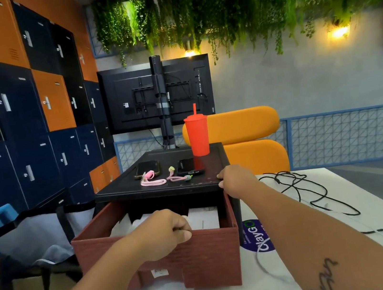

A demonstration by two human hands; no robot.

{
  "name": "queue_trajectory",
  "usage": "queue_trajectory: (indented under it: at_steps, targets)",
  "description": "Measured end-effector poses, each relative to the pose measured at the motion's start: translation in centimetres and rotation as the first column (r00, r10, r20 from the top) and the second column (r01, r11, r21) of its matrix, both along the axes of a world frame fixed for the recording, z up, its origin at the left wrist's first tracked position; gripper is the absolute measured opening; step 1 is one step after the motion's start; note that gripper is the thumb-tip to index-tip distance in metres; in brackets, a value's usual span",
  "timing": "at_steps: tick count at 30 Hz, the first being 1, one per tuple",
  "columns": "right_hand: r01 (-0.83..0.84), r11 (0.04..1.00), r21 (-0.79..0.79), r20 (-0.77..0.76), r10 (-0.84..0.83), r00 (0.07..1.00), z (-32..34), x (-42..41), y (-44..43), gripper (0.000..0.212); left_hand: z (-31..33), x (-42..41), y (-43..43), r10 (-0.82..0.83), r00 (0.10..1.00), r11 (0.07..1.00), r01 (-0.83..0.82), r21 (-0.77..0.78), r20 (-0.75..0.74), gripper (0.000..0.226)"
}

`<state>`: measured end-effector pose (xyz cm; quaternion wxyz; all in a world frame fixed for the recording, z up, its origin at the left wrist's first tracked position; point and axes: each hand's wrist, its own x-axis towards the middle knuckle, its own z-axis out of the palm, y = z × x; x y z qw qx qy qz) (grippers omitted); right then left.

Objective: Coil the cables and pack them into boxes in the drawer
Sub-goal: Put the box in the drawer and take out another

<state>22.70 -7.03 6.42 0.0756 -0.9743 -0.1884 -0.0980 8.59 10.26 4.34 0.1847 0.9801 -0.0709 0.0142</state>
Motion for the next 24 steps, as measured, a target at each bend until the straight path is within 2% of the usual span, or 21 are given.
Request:
queue_trajectory:
  at_steps: [5, 10, 13, 17, 19, 24]
  targets:
    - [0.025, 1.0, 0.008, 0.015, -0.026, 1.0, -0.1, -0.1, 0.2, 0.034, 0.1, -3.2, 0.1, -0.001, 1.0, 1.0, 0.001, 0.002, 0.002, 0.024]
    - [0.039, 0.999, 0.0, 0.022, -0.039, 0.999, -0.2, -0.1, 0.3, 0.032, 0.5, -7.0, -0.5, -0.042, 0.997, 0.999, 0.042, 0.001, -0.061, 0.015]
    - [0.029, 0.999, -0.017, 0.041, -0.029, 0.999, -0.2, -0.3, 0.3, 0.033, 0.3, -8.9, -0.9, -0.048, 0.998, 0.998, 0.05, 0.044, -0.04, 0.011]
    - [0.012, 1.0, -0.015, 0.037, -0.012, 0.999, -0.3, -0.3, 0.1, 0.036, 0.3, -10.7, -1.1, -0.073, 0.995, 0.997, 0.07, -0.04, -0.072, 0.012]
    - [0.009, 1.0, 0.028, 0.016, -0.009, 1.0, -0.3, -0.3, -0.1, 0.037, 0.3, -11.5, -1.1, -0.083, 0.993, 0.996, 0.078, -0.051, -0.084, 0.014]
    - [-0.04, 0.999, 0.022, 0.012, 0.04, 0.999, -0.9, -1.5, -0.7, 0.045, 0.2, -12.3, -1.4, -0.077, 0.991, 0.996, 0.072, -0.047, -0.113, 0.012]
